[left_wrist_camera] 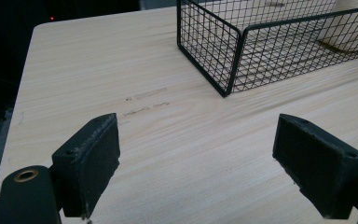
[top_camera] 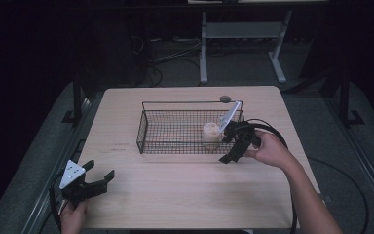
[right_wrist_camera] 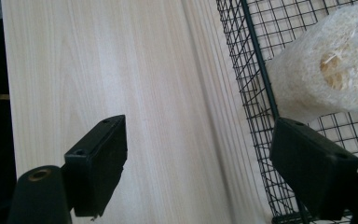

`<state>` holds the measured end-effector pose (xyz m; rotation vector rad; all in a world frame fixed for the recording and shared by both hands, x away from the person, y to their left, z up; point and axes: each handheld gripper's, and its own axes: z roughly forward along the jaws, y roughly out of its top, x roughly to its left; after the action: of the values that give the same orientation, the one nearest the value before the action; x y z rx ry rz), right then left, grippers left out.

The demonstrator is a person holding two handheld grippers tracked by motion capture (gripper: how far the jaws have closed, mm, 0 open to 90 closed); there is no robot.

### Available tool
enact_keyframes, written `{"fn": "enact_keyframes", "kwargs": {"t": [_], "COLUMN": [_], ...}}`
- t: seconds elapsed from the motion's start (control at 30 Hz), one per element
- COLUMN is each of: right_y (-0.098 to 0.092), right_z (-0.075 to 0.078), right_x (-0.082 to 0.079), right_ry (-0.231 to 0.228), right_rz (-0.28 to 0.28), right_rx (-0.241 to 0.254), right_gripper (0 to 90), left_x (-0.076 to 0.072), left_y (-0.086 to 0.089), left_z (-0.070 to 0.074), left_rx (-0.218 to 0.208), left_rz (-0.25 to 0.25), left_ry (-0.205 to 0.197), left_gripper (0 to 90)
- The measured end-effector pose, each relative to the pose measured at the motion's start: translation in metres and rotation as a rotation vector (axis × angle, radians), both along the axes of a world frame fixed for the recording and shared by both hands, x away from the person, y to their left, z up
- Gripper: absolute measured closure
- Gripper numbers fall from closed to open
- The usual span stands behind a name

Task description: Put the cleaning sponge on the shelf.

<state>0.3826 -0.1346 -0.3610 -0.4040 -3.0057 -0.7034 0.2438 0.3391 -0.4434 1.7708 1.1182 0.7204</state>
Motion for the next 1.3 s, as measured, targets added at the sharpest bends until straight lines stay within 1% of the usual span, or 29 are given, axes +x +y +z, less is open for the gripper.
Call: {"fn": "enact_keyframes", "kwargs": {"t": [0.17, 0.23, 0.43, 0.53, 0.73, 0.83, 0.93, 1.03, 1.1, 1.17, 1.2, 1.23, 1.3], "right_y": [-0.003, -0.003, -0.007, -0.008, -0.014, -0.015, -0.017, -0.02, -0.022, -0.022, -0.023, -0.024, -0.026], "right_z": [-0.004, -0.007, -0.013, -0.016, -0.02, -0.022, -0.022, -0.024, -0.026, -0.028, -0.028, -0.029, -0.03], "right_x": [-0.006, -0.008, -0.014, -0.017, -0.024, -0.027, -0.03, -0.033, -0.035, -0.038, -0.039, -0.04, -0.041], "right_ry": [0.003, 0.003, 0.013, 0.01, 0.014, 0.012, 0.01, 0.011, 0.013, 0.012, 0.006, 0.012, 0.016], "right_rz": [0.004, 0.007, 0.005, 0.005, 0.0, 0.004, 0.003, -0.001, -0.004, -0.003, -0.003, -0.005, -0.013], "right_rx": [-0.001, -0.017, -0.013, -0.028, -0.022, -0.044, -0.029, -0.025, -0.028, -0.043, -0.039, -0.03, -0.029], "right_gripper": [18.5, 18.3, 18.2, 17.8, 17.8, 17.8, 17.8, 17.8, 17.8, 17.7, 17.6, 17.7, 17.6], "left_x": [0.0, 0.0, 0.0, 0.0, 0.0, 0.0, 0.0, 0.0, 0.0, 0.0, 0.0, 0.0, 0.0], "left_y": [0.0, 0.0, 0.0, 0.0, 0.0, -0.001, -0.002, -0.002, -0.002, -0.002, -0.002, -0.002, -0.002], "left_z": [0.0, 0.0, 0.0, 0.0, -0.001, -0.001, -0.001, -0.001, -0.001, -0.001, -0.001, -0.001, -0.001], "left_rx": [-0.001, 0.001, 0.002, 0.003, 0.005, 0.003, 0.005, 0.005, 0.005, 0.006, 0.005, 0.008, 0.008], "left_rz": [-0.003, -0.001, -0.003, -0.004, -0.006, -0.005, -0.006, -0.007, -0.007, -0.007, -0.008, -0.009, -0.009], "left_ry": [0.001, 0.001, 0.003, 0.003, 0.006, 0.006, 0.005, 0.005, 0.005, 0.007, 0.008, 0.008, 0.007], "left_gripper": [14.0, 13.9, 13.9, 13.9, 13.9, 13.9, 13.9, 13.9, 13.9, 13.9, 13.9, 13.9, 13.9]}}
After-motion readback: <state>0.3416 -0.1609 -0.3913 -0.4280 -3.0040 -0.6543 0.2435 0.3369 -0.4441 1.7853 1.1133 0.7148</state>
